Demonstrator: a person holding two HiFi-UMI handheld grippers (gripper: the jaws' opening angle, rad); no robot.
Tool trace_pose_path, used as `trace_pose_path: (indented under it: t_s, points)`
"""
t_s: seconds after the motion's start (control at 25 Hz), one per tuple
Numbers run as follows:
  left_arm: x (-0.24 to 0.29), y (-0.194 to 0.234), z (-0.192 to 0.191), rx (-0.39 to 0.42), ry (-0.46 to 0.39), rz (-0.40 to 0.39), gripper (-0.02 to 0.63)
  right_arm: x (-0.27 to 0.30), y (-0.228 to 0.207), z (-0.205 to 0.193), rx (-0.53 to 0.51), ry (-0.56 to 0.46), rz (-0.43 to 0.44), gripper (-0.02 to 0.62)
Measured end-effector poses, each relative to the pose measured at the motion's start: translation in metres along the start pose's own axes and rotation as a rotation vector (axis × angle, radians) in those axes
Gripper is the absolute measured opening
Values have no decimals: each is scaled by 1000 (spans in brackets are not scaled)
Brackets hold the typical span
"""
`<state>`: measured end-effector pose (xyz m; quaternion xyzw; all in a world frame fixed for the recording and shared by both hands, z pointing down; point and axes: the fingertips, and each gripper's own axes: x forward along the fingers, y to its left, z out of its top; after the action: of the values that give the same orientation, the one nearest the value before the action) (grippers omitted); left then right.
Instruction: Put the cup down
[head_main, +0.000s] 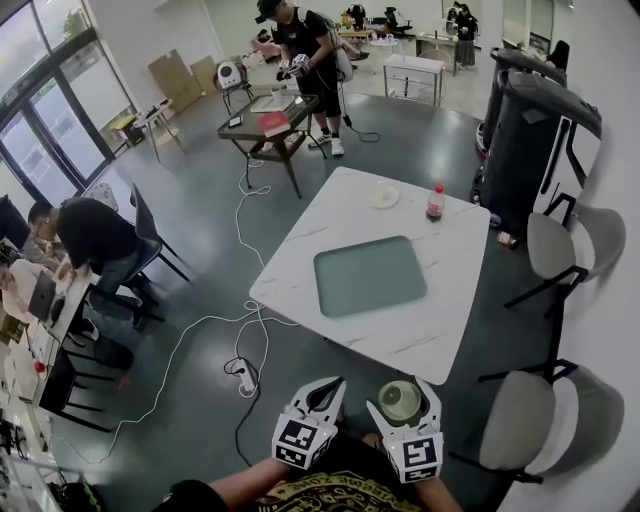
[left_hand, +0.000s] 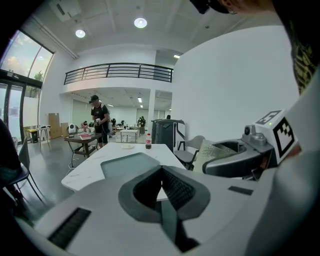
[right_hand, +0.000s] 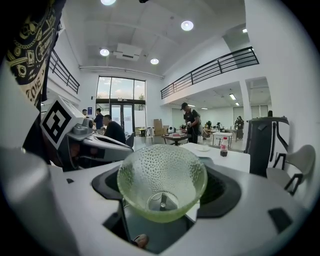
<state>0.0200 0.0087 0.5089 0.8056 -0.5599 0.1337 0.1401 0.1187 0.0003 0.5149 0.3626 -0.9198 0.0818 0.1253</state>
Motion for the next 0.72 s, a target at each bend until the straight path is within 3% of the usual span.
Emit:
trace_pose_path:
  t_s: [0.72]
  points:
    - [31,78,24,-39,-53,-40,8,73,1,42,-67,51,-66,397]
